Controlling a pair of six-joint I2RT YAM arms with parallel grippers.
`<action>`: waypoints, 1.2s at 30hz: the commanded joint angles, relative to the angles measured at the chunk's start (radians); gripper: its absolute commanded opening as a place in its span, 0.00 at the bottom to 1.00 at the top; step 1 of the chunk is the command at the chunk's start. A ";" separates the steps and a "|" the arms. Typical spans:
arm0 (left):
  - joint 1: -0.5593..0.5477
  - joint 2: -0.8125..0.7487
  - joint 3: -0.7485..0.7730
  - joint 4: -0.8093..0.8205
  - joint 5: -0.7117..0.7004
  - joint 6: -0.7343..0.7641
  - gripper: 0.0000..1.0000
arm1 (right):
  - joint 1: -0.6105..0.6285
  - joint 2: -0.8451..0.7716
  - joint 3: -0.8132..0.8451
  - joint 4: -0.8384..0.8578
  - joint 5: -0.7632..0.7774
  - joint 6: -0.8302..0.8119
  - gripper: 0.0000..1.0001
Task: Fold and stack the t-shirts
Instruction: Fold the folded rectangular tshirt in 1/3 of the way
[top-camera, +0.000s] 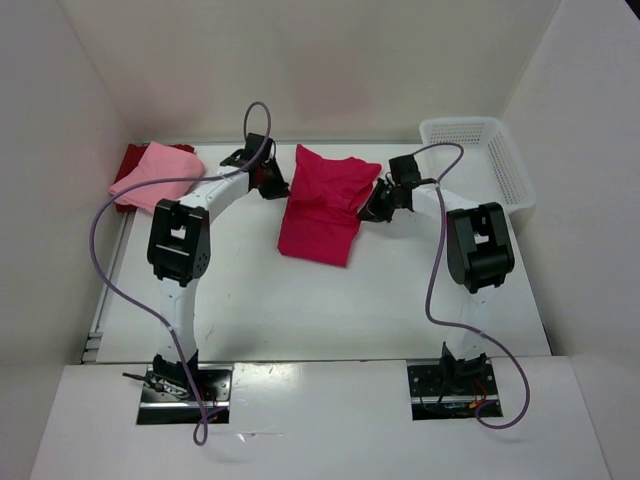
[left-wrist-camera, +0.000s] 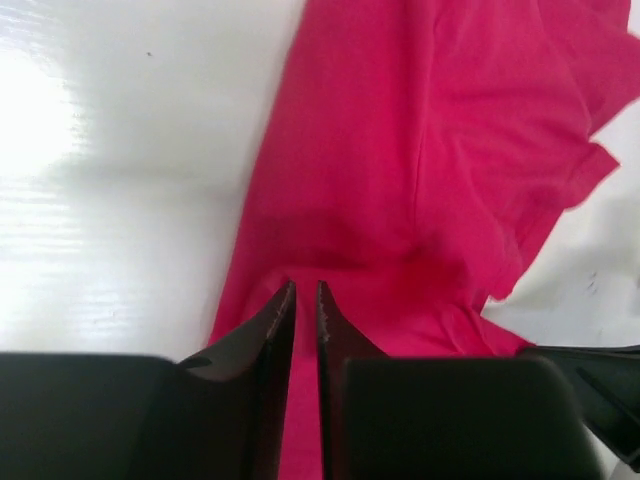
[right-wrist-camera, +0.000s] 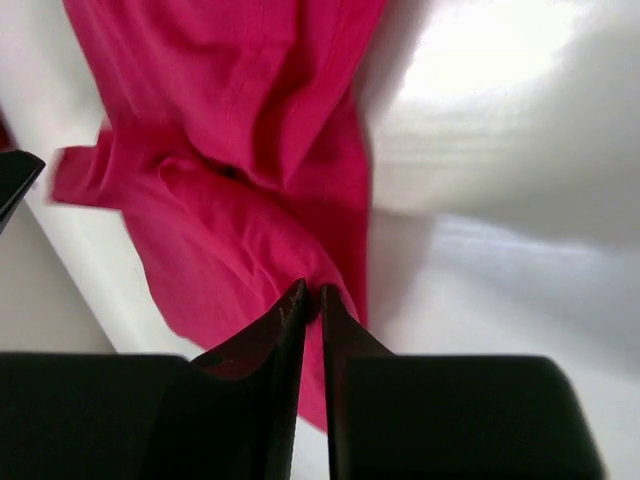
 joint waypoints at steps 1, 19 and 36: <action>0.030 0.030 0.079 -0.002 0.001 0.024 0.21 | -0.035 0.029 0.088 -0.019 0.003 -0.034 0.17; -0.091 -0.235 -0.511 0.291 0.133 -0.008 0.60 | 0.252 -0.067 -0.084 0.019 0.064 0.027 0.03; -0.202 -0.591 -1.057 0.280 0.117 -0.185 0.57 | 0.473 -0.264 -0.487 0.074 0.143 0.156 0.00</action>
